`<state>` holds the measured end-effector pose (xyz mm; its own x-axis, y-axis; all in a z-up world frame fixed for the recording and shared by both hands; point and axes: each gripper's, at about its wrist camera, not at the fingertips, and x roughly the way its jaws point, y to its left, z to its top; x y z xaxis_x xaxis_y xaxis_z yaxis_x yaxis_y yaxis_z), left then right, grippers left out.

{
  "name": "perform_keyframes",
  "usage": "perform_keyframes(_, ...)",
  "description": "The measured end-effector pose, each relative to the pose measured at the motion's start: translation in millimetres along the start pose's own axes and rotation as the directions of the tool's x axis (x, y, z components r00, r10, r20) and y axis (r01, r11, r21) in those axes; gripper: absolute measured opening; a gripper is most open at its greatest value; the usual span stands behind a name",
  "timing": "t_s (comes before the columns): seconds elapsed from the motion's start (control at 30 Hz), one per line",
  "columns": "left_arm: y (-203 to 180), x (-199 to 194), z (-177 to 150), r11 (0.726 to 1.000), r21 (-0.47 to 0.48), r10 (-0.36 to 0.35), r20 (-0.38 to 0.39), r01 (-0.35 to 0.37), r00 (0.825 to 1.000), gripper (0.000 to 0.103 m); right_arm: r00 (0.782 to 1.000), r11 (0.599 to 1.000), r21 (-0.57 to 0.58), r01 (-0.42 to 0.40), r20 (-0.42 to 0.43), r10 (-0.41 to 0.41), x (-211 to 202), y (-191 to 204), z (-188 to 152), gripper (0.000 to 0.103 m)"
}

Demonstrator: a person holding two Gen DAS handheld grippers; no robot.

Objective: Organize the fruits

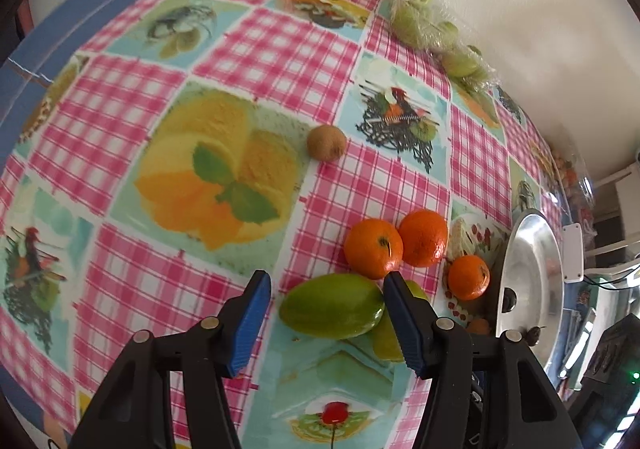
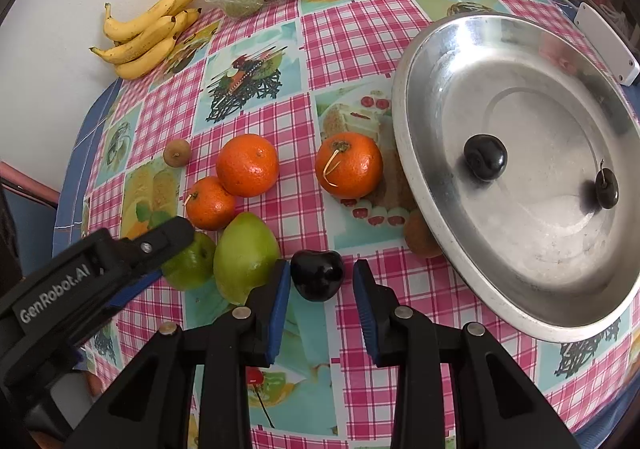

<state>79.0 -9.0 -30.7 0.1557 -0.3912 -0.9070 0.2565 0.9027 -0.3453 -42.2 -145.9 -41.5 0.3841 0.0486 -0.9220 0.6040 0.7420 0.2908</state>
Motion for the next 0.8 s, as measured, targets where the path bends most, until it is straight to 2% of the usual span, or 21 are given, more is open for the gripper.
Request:
perform_keyframes(0.17,0,5,-1,1.000,-0.003,-0.014,-0.029,0.014,0.999,0.063,1.000,1.000,0.002,-0.002,-0.008,0.002,1,0,-1,0.034)
perform_keyframes(0.3,-4,12,-4,1.000,-0.002,-0.027,-0.062,0.027,0.998,0.062,1.000,1.000,-0.001,-0.010,-0.010,0.010,1,1,-1,0.030)
perform_keyframes(0.8,5,7,-4,0.996,-0.057,-0.069,-0.070,0.065,0.995,0.061,1.000,0.999,0.026,-0.027,-0.006,0.027,-3,0,0,0.030)
